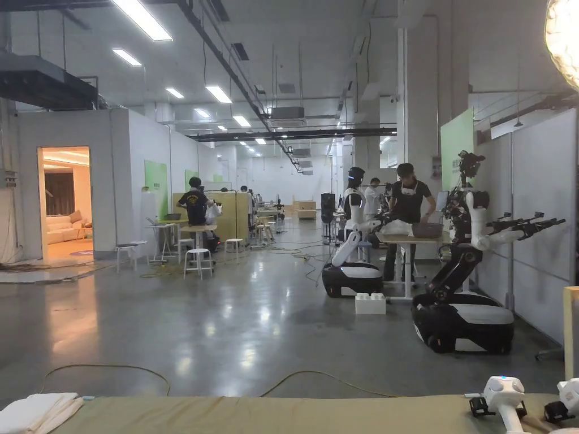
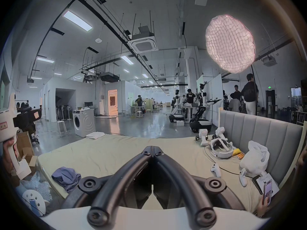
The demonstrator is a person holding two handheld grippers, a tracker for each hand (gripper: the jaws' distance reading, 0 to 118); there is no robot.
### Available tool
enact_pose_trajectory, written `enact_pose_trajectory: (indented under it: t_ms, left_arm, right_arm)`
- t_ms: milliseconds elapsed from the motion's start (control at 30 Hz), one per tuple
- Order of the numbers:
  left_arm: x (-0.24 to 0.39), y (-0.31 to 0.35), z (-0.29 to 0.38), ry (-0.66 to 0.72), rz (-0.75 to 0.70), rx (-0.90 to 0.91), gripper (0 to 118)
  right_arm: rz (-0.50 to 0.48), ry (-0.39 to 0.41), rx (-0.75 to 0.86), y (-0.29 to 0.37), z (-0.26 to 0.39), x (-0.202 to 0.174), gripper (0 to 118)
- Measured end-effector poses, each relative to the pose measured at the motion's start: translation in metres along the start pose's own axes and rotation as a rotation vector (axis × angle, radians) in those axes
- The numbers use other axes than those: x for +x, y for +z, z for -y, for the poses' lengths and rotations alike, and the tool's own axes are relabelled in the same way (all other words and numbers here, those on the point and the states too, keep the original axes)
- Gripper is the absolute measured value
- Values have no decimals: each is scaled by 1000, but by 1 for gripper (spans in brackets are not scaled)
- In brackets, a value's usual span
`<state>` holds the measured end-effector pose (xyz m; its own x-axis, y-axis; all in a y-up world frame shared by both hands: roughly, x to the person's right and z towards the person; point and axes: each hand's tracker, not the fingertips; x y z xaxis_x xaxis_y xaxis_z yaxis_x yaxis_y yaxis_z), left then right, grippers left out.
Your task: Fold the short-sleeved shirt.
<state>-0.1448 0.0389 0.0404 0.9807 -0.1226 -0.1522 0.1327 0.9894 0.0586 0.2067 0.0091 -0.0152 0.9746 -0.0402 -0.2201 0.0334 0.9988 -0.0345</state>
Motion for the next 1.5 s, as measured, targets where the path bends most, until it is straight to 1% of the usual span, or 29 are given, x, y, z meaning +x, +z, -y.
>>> enact_pose_trajectory:
  t_ms: [233,333,367,400,433,467,500,533,567,633,667,700,833,1133,1500]
  left_arm:
    - [-8,0,0,30,-6,-7,0]
    - [-12,0,1,42,6,-9,2]
    - [-14,0,1,55,21,-10,11]
    - [-16,-1,2,69,32,-14,28]
    - [-18,-2,2,83,32,-18,45]
    - [-19,-2,2,92,27,-14,66]
    - [-21,-4,2,96,28,-15,95]
    - [-20,-3,3,102,29,-20,109]
    - [-20,-4,3,105,29,-18,118]
    - [-20,-2,4,109,25,-3,118]
    - [-19,-1,3,110,20,-2,118]
    - [-19,-1,2,108,20,-4,118]
    - [-18,-2,3,105,27,-15,118]
    - [-21,-4,5,133,41,-49,118]
    - [-17,-2,7,108,41,-49,118]
  right_arm:
    - [13,-7,5,2,-2,-1,0]
    - [33,8,22,3,-2,-2,0]
    - [43,14,26,4,-2,-4,3]
    - [43,13,29,4,-1,-3,21]
    - [38,8,26,4,0,-1,41]
    - [26,-6,20,4,0,-1,64]
    - [19,-11,19,4,0,-1,84]
    - [18,-12,23,4,0,-2,89]
    - [17,-14,24,5,-1,-3,93]
    - [15,-11,18,3,-2,-5,111]
    - [16,-5,20,3,-2,-6,117]
    - [17,-1,24,3,-2,-6,118]
    - [15,-3,41,4,-1,-9,118]
    - [28,20,43,5,1,-11,118]
    - [10,-35,27,3,1,-10,118]
